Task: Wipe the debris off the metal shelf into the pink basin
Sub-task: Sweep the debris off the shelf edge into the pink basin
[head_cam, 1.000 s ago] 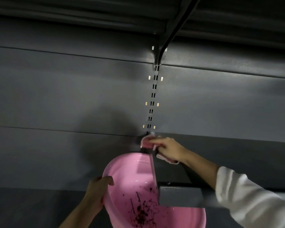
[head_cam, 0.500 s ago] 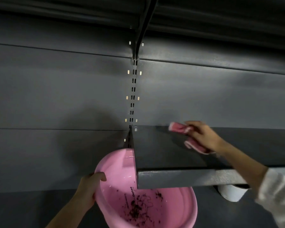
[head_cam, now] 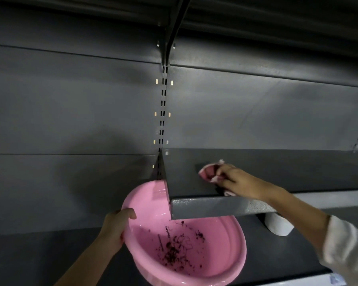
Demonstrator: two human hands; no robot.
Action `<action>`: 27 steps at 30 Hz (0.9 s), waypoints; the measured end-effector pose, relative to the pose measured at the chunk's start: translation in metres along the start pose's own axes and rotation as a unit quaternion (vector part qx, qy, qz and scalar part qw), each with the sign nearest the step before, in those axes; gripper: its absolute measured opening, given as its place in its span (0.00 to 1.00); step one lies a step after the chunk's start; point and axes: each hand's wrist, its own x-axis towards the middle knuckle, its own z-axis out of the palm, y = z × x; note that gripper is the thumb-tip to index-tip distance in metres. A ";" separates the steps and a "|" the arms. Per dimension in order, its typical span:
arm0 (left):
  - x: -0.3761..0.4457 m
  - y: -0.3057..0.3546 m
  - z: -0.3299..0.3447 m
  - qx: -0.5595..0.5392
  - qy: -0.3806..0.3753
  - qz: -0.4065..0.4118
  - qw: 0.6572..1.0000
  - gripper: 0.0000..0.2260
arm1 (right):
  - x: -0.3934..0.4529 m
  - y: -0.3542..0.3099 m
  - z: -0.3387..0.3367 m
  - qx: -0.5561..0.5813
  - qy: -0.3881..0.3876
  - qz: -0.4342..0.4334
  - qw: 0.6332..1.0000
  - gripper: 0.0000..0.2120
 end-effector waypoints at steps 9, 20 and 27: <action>0.001 0.003 -0.022 0.012 -0.006 0.021 1.000 0.17 | 0.045 -0.118 0.060 0.109 -0.124 -0.138 0.977 0.08; 0.007 0.003 -0.039 0.003 0.008 0.006 1.000 0.19 | -0.001 0.058 -0.045 0.025 0.184 0.123 0.975 0.09; 0.012 -0.002 -0.038 -0.006 0.018 -0.001 1.000 0.18 | -0.004 0.036 -0.014 -0.084 0.038 0.095 0.991 0.18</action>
